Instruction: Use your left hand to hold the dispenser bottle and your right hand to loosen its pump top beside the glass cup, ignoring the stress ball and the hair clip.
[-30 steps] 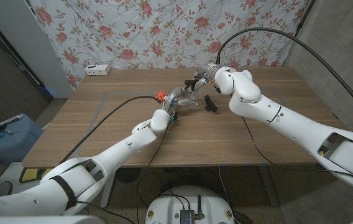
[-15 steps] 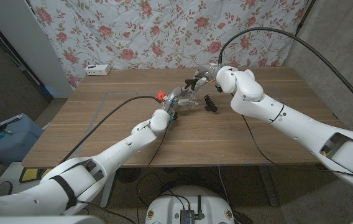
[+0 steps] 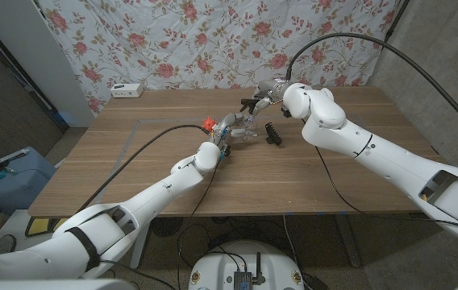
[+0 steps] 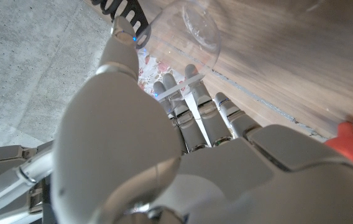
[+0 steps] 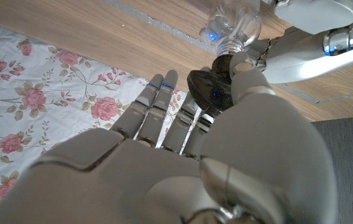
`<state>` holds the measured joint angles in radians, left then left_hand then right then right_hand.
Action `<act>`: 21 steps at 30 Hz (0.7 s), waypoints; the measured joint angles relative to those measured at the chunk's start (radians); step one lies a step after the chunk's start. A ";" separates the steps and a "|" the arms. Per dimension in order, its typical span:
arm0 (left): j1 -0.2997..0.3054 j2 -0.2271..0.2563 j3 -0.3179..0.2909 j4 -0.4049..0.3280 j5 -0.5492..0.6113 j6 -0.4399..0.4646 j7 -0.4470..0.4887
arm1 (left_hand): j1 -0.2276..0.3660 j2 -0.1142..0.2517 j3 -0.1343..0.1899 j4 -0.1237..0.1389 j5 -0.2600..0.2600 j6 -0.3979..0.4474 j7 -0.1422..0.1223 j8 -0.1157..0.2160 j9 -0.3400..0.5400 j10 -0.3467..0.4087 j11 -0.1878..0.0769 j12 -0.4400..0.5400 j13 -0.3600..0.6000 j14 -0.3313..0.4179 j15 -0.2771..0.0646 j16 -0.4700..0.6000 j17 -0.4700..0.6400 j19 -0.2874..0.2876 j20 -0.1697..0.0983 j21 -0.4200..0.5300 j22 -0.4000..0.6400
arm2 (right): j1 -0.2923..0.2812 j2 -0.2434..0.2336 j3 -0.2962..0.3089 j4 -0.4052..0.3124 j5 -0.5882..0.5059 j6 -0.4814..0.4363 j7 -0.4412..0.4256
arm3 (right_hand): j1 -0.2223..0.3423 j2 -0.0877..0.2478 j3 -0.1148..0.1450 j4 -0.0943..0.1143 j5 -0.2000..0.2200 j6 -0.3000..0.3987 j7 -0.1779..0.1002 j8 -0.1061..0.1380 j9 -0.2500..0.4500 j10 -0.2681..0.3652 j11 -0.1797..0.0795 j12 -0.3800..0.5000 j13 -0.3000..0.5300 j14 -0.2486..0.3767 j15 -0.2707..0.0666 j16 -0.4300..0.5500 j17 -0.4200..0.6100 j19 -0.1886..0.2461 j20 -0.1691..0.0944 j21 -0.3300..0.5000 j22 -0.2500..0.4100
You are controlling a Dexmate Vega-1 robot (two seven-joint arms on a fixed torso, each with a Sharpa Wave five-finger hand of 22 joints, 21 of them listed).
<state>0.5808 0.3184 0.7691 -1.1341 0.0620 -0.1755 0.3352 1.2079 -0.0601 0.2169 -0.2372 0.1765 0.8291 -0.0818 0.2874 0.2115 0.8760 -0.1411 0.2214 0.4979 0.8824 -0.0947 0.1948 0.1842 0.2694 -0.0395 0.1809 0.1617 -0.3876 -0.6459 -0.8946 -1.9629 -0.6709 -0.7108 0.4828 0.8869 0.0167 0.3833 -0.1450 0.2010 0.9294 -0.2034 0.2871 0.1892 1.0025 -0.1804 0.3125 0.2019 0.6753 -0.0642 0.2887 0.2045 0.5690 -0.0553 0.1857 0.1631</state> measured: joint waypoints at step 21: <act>0.002 0.000 0.001 -0.001 0.001 -0.001 0.009 | 0.000 0.000 0.000 0.000 0.000 0.000 0.000 -0.002 0.000 -0.002 -0.002 0.001 0.001 0.000 0.000 0.002 0.000 0.000 0.000 0.000 0.000 | 0.016 -0.030 0.006 -0.045 0.048 -0.030 -0.007 | 0.003 0.003 -0.002 -0.002 -0.004 0.000 0.000 -0.001 0.004 0.003 0.004 -0.008 0.001 0.006 -0.001 0.000 0.000 0.002 0.002 0.000 0.000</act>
<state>0.5829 0.3181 0.7701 -1.1352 0.0632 -0.1765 0.3442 1.2079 -0.0601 0.2166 -0.2368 0.1765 0.8292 -0.0818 0.2851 0.2115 0.8742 -0.1429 0.2225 0.4986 0.8825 -0.0948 0.1964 0.1841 0.2694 -0.0395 0.1809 0.1617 -0.3714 -0.6758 -0.8883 -2.0075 -0.6232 -0.7405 0.4760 0.8896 0.0195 0.3818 -0.1465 0.1973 0.9297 -0.2032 0.2858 0.1936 1.0059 -0.1768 0.3048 0.2029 0.6811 -0.0656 0.2887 0.2047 0.5707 -0.0535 0.1857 0.1631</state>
